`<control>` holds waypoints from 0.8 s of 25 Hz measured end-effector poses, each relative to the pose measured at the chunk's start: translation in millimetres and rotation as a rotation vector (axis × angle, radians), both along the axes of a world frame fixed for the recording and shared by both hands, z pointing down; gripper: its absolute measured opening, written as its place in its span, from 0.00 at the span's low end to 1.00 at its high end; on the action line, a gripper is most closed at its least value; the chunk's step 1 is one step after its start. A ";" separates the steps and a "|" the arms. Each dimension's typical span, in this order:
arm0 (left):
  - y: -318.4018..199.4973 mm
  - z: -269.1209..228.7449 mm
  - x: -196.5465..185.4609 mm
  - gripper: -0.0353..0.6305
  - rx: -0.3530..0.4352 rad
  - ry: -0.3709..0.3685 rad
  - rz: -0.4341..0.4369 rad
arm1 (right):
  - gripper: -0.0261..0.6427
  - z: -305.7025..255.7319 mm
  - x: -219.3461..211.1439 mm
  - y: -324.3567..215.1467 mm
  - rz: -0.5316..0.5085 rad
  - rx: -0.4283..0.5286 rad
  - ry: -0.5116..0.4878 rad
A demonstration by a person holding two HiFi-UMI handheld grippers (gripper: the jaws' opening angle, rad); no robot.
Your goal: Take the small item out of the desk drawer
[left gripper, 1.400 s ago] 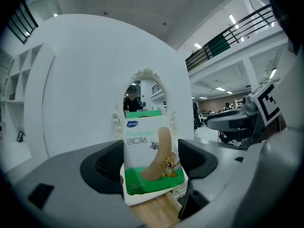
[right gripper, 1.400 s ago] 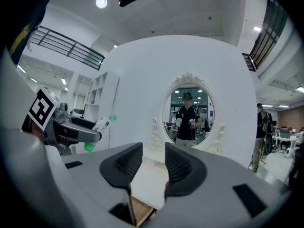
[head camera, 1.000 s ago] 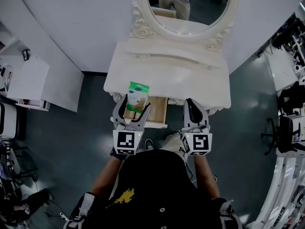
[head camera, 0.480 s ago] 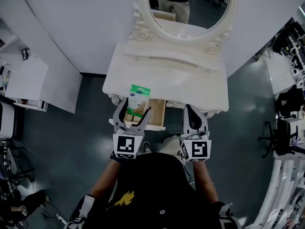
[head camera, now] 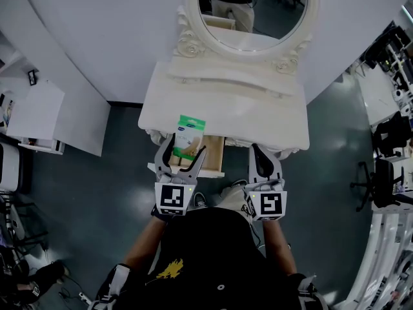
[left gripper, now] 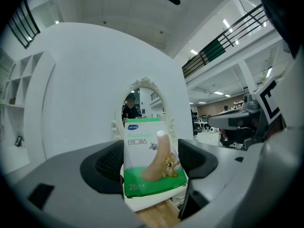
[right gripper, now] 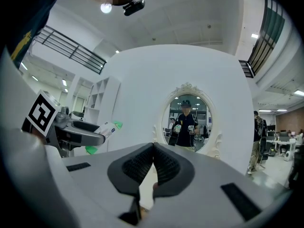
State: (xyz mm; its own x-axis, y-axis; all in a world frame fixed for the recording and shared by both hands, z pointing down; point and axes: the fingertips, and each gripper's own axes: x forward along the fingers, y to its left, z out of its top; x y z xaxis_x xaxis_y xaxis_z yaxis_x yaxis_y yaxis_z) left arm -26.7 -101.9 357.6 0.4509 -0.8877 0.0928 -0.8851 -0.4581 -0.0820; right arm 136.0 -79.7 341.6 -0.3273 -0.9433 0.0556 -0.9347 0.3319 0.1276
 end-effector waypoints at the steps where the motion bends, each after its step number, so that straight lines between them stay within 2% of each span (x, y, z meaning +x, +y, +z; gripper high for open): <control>1: -0.6 -1.3 0.2 0.59 0.010 0.009 -0.001 | 0.06 0.0 0.0 -0.4 0.000 -0.001 0.002; 20: 4.4 0.1 7.1 0.59 0.000 -0.004 0.008 | 0.06 0.7 -2.5 2.7 -0.021 0.006 0.017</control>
